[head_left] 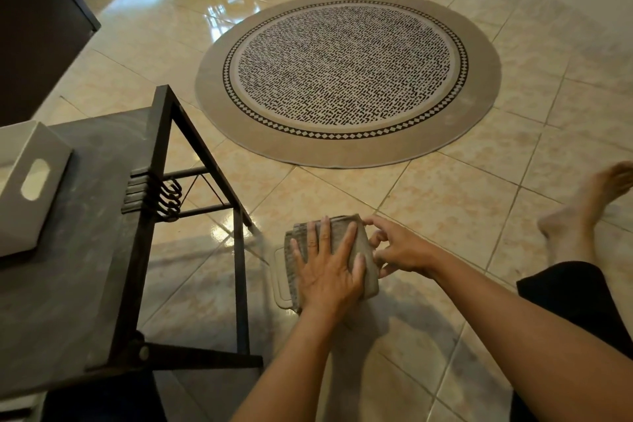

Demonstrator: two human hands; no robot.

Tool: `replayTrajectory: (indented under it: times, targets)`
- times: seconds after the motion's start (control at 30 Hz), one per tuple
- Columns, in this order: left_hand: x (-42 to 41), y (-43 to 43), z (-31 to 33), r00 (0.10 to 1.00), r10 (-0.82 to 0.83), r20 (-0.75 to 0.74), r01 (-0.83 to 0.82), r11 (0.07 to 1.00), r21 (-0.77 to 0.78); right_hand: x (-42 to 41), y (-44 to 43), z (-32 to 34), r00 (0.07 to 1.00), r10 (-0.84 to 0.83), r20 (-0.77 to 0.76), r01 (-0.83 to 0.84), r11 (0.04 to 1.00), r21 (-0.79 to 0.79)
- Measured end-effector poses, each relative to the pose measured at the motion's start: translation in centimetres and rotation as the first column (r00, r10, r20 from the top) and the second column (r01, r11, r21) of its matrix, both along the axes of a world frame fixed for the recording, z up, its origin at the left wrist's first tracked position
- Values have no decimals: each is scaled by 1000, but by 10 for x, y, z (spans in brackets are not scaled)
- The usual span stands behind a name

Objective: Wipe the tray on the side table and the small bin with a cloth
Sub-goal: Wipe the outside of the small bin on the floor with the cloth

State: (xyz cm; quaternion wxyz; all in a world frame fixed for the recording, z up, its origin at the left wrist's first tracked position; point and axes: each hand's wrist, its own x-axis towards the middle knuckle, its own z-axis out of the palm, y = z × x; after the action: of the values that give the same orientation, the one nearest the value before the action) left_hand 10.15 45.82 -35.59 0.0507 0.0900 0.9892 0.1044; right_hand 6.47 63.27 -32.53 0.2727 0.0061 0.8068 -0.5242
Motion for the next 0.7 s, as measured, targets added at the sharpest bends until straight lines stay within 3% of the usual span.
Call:
replayTrajectory:
  times: [0.17, 0.33, 0.53, 0.7]
  targets:
    - [11, -26, -6, 982, 186, 11, -187, 981, 61, 1, -2, -1, 1000, -25, -14, 25, 1000, 17]
    - [16, -8, -10, 998, 37, -42, -35, 998, 44, 0, -2, -1, 1000, -20, -18, 20, 999, 26]
    - [6, -50, -6, 979, 199, 31, -201, 978, 60, 2, -5, 2, 999, -31, -18, 32, 998, 52]
    - [24, -17, -9, 999, 43, -5, -43, 999, 26, 2, -5, 3, 999, -34, -19, 34, 999, 33]
